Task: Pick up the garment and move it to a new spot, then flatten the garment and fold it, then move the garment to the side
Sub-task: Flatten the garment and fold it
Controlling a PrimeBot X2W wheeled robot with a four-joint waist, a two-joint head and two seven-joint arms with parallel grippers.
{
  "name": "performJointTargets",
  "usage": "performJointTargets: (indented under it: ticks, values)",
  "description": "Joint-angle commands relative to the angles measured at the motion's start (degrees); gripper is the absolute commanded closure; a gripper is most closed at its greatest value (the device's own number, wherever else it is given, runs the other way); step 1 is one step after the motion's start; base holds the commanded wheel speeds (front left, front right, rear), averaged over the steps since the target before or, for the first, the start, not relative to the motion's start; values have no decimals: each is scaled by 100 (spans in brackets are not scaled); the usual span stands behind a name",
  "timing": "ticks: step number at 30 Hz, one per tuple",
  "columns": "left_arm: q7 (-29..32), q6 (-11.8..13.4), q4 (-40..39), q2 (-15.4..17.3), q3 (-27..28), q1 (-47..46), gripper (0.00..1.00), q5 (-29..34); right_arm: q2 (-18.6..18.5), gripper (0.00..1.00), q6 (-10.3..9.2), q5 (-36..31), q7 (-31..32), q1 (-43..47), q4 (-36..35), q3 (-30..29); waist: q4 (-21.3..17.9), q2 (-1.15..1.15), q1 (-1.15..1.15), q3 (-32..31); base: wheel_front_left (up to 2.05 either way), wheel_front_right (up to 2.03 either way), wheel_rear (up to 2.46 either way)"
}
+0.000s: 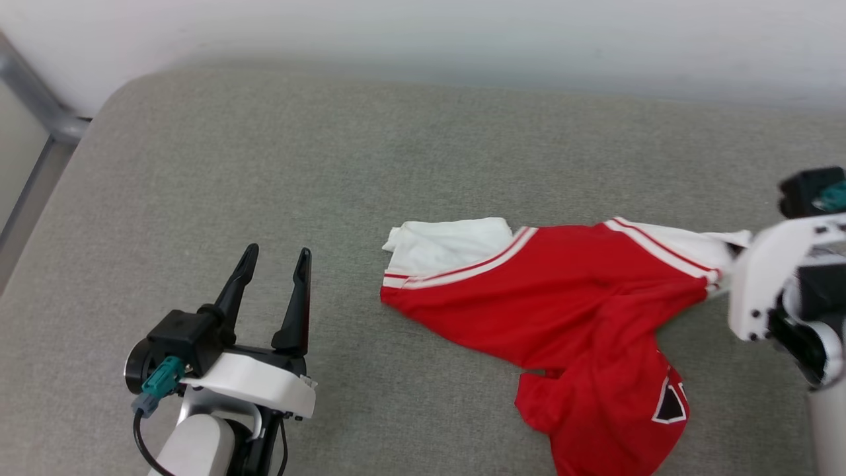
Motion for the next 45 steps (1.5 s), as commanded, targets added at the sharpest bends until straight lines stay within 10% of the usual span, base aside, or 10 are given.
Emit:
performJointTargets:
  ticks: [1, 16, 17, 18, 33, 45]
  values:
    - [-13, 11, 12, 2, 14, 73, 0, 34, 19, 100, -7, -139, -29, 264, -156, -209, -128, 0, 0, -117, 0, 0, 0]
    - [72, 132, 10, 101, 67, 313, 0, -77, 968, 100, -6, -292, -271, 2648, -746, -2387, -375, 0, 0, -207, 0, 0, 0]
    - [81, 137, 11, 103, 72, 329, 0, -80, 976, 70, -6, -248, -340, 2711, -640, -2381, -378, 0, 0, -211, 0, 0, 0]
    - [90, 140, 13, 109, 72, 347, 0, -92, 980, 0, -6, -134, -469, 2725, -526, -2353, -382, 0, 0, -215, 0, 0, 0]
    - [220, 229, 91, 164, 29, 604, 0, -192, 980, 0, -5, -149, -4086, 2207, -25, -1952, -314, 0, 0, -671, 0, 0, 0]
    - [343, 329, 77, 223, -20, 742, 0, -213, 979, 0, -5, -227, -4519, 2810, -1156, -835, -300, 0, 0, -960, 0, 0, 0]
